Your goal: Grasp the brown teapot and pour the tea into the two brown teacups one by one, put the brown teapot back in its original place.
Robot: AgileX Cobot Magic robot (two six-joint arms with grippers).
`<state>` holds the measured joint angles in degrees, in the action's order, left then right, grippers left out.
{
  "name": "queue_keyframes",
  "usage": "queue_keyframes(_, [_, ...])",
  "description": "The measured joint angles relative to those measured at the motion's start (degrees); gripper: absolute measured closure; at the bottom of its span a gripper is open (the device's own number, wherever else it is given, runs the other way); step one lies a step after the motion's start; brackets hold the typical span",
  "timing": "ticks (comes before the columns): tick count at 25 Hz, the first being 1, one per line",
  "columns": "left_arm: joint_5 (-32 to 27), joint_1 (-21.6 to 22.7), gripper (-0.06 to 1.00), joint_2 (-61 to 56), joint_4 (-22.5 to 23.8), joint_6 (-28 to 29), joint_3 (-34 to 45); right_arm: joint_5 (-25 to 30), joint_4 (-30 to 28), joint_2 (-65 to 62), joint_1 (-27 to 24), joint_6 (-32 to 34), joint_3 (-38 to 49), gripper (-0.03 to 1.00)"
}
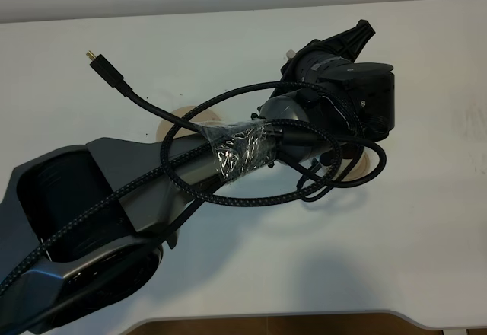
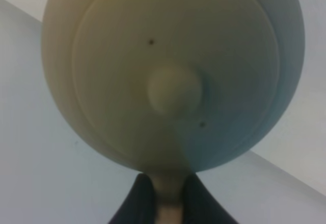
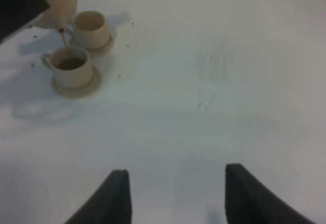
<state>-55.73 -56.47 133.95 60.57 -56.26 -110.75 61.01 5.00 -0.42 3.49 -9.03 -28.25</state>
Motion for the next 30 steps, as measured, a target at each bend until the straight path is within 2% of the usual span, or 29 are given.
queue_keyframes(30, [1.2,0.0,0.84,0.0,1.6,-2.8,0.0,0.0,0.0,0.0,0.0,0.0,0.0,0.53])
